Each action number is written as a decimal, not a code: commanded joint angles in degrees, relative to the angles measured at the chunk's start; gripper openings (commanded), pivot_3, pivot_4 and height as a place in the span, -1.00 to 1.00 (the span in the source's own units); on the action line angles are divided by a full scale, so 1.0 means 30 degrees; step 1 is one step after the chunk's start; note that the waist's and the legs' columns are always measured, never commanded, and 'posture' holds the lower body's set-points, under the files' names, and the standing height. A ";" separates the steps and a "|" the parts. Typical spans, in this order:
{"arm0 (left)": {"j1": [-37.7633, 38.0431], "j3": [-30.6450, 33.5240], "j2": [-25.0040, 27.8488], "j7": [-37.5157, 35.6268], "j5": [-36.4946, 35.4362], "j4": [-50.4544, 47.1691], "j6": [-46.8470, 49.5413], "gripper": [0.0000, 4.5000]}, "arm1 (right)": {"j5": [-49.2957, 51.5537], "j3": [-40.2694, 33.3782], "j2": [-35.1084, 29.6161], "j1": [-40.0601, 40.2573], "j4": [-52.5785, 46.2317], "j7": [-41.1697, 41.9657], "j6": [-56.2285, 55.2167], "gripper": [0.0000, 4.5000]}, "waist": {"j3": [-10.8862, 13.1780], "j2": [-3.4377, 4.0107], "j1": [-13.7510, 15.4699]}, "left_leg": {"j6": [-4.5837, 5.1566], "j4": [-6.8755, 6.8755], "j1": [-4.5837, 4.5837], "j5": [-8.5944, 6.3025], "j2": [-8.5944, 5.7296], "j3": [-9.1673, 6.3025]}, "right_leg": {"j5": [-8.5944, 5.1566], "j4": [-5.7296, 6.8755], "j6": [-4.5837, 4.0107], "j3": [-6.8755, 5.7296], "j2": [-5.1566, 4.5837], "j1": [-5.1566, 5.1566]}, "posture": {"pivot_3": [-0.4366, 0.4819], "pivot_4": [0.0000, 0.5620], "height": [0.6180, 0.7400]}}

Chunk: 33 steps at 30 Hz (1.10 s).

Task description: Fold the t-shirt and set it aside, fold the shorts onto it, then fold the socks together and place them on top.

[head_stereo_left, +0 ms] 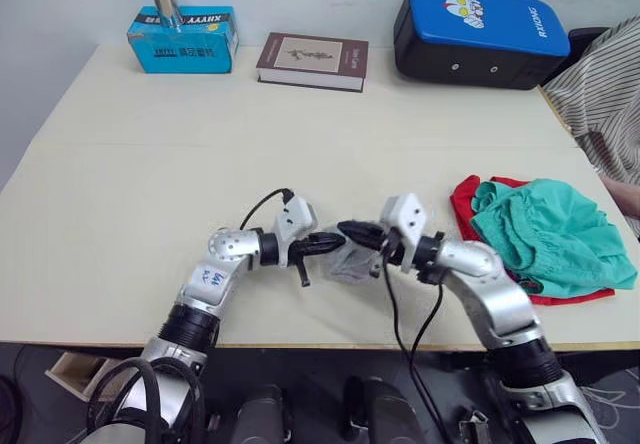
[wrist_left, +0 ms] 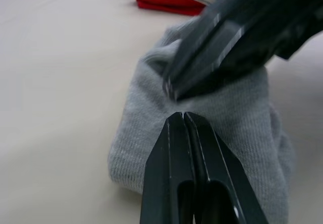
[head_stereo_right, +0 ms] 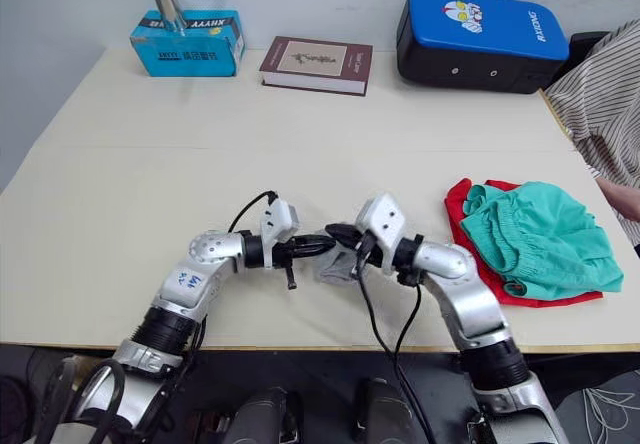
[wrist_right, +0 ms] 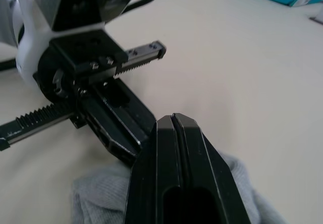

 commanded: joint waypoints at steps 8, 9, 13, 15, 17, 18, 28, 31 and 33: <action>0.0233 -0.0215 -0.0068 0.0703 0.1092 0.1478 0.0079 -1.00 | -0.0273 -0.2039 0.0619 0.0565 0.3992 -0.2184 -0.1671 -1.00 | -0.0006 -0.0002 0.0007 | 0.0002 -0.0006 0.0101 0.0001 0.0021 -0.0024 | 0.0006 0.0028 0.0005 -0.0002 -0.0022 0.0078 | -0.05 -0.47 1.00; 0.0216 -0.0216 -0.0077 0.0692 0.1108 0.1562 0.0041 -1.00 | -0.0050 -0.2325 0.0657 0.0626 0.4164 -0.2214 -0.1658 -1.00 | -0.0008 -0.0003 0.0022 | 0.0002 -0.0007 0.0103 0.0001 0.0021 -0.0025 | 0.0006 0.0027 0.0005 -0.0002 -0.0024 0.0083 | -0.05 -0.47 1.00; 0.0259 -0.0169 -0.0140 0.0574 0.1032 0.1833 -0.0211 -1.00 | 0.0932 -0.3093 0.0425 0.1169 0.3594 -0.1555 -0.1123 -1.00 | -0.0010 -0.0001 0.0000 | -0.0001 -0.0006 0.0104 0.0002 0.0020 -0.0026 | 0.0007 0.0028 0.0004 -0.0001 -0.0031 0.0087 | -0.05 -0.47 1.00; 0.0304 0.0002 -0.0302 0.0251 0.0676 0.1567 -0.1046 -1.00 | 0.2835 -0.4387 0.0655 0.1276 0.1917 -0.1767 0.0350 -1.00 | -0.0010 0.0001 -0.0002 | 0.0002 -0.0009 0.0107 0.0001 0.0023 -0.0026 | 0.0007 0.0028 0.0003 -0.0001 -0.0029 0.0087 | -0.05 -0.47 1.00; 0.0283 0.0136 -0.0437 0.0010 0.0433 0.1270 -0.1486 -1.00 | 0.4256 -0.5311 0.0686 0.1281 0.0506 -0.2004 0.1703 -1.00 | -0.0009 0.0002 0.0004 | 0.0005 -0.0008 0.0089 0.0001 0.0023 -0.0027 | 0.0009 0.0029 0.0000 0.0001 -0.0033 0.0073 | -0.05 -0.47 1.00; 0.0171 0.0153 -0.0483 -0.0051 0.0434 0.1210 -0.1583 -1.00 | 0.5402 -0.5863 0.0431 0.1302 -0.0320 -0.2062 0.3206 -1.00 | -0.0008 0.0002 0.0008 | 0.0004 -0.0009 0.0079 0.0001 0.0023 -0.0027 | 0.0010 0.0030 0.0000 0.0002 -0.0034 0.0063 | -0.05 -0.47 1.00; -0.0842 0.0160 -0.0297 -0.0587 0.1044 0.1789 -0.2292 -1.00 | 1.6458 -1.1105 -0.5499 -0.1912 0.0346 -0.4690 2.4724 0.33 | 0.0004 0.0023 0.0052 | 0.0140 -0.0011 0.0028 -0.0077 0.0028 -0.0059 | 0.0016 -0.0010 -0.0017 -0.0024 -0.0059 0.0035 | -0.05 -0.47 1.00; -0.0856 0.0191 -0.0306 -0.0599 0.1098 0.1888 -0.2382 -1.00 | 1.7708 -1.1036 -0.5767 -0.2398 0.1582 -0.5592 2.6447 0.78 | 0.0004 0.0023 0.0024 | 0.0137 -0.0019 0.0016 -0.0076 0.0033 -0.0051 | 0.0014 -0.0011 -0.0020 -0.0026 -0.0049 0.0022 | -0.05 -0.47 1.00; -0.0731 0.0078 -0.0267 -0.0629 0.1246 0.1935 -0.2511 -1.00 | 1.8862 -1.1126 -0.4490 -0.2472 0.2634 -0.7560 2.6544 0.97 | 0.0004 0.0023 0.0012 | 0.0136 -0.0020 0.0009 -0.0075 0.0033 -0.0042 | 0.0014 -0.0010 -0.0019 -0.0027 -0.0044 0.0015 | -0.05 -0.47 1.00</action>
